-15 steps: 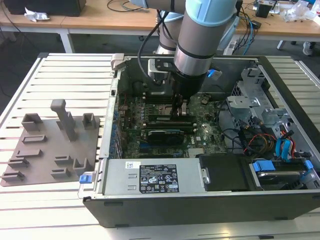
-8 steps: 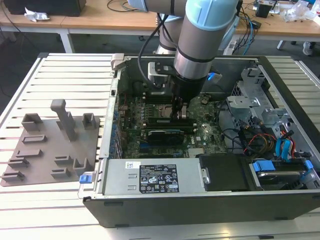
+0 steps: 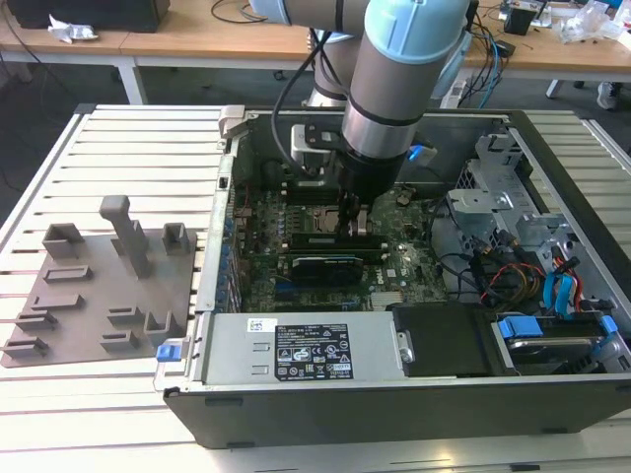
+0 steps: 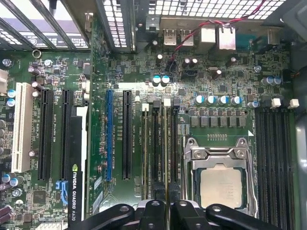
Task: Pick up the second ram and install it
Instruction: 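Insert the second ram into the second slot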
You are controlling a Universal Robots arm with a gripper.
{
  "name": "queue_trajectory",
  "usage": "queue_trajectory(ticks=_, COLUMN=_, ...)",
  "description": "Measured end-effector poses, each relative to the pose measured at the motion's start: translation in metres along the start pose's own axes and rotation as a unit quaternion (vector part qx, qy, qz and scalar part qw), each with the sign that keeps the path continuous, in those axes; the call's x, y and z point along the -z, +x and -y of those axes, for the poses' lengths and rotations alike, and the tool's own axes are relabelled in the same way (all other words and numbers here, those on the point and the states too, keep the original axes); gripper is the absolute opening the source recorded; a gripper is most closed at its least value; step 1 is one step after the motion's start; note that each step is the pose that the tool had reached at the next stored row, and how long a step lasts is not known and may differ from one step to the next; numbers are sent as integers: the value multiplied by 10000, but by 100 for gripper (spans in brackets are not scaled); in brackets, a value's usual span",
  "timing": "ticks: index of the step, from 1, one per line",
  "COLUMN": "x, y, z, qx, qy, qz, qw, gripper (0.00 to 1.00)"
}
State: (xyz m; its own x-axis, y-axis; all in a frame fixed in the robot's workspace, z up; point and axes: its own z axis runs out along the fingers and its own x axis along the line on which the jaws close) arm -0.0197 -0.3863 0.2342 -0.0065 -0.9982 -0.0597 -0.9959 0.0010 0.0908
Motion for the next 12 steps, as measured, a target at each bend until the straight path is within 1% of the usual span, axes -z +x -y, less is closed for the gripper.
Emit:
queue_trajectory(ticks=7, x=-24, y=-5, z=2, qx=6, qy=-1, qz=-1, qw=10000, gripper=13)
queue_trajectory(ticks=12, x=-24, y=-11, z=-7, qx=0, qy=0, qz=0, qw=10000, gripper=13)
